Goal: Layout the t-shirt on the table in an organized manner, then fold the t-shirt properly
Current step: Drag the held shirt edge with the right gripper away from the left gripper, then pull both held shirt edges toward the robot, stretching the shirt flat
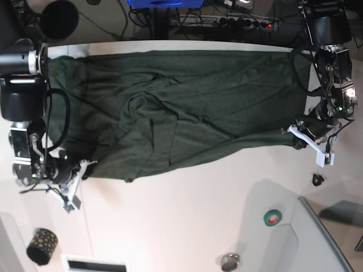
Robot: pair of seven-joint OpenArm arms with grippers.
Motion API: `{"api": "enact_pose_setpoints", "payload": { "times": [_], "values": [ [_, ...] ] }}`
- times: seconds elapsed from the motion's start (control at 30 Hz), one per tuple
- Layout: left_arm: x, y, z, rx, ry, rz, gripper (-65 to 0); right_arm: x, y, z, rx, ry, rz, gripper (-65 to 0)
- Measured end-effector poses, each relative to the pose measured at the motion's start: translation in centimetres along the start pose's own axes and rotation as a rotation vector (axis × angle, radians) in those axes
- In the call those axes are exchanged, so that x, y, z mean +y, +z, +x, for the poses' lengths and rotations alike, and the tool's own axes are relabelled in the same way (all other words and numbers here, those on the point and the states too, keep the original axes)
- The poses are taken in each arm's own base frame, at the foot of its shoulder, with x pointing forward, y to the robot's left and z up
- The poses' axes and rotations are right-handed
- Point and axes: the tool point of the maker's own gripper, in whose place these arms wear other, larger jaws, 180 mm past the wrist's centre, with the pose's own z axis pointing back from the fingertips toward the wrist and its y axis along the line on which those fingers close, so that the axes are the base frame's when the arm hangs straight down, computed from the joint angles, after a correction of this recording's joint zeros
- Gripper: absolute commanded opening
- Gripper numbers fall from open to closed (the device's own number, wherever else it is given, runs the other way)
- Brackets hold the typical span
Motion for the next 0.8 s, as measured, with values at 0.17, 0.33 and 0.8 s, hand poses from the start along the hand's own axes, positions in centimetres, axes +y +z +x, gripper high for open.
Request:
{"api": "enact_pose_setpoints", "payload": {
  "times": [0.17,0.33,0.8],
  "values": [
    [0.4,0.2,0.5,0.023,-0.017,0.006,-65.0,-0.4,1.0,2.0,-0.049,0.033,-0.021,-64.8],
    [0.4,0.8,1.3,0.017,-0.035,0.011,-65.0,-1.1,2.0,1.9,-0.038,0.067,-0.051,-64.8],
    [-0.9,3.6,0.2,0.054,-0.199,-0.039,-65.0,1.6,5.5,-1.2,-0.046,0.291,-0.020,-64.8]
  ]
}}
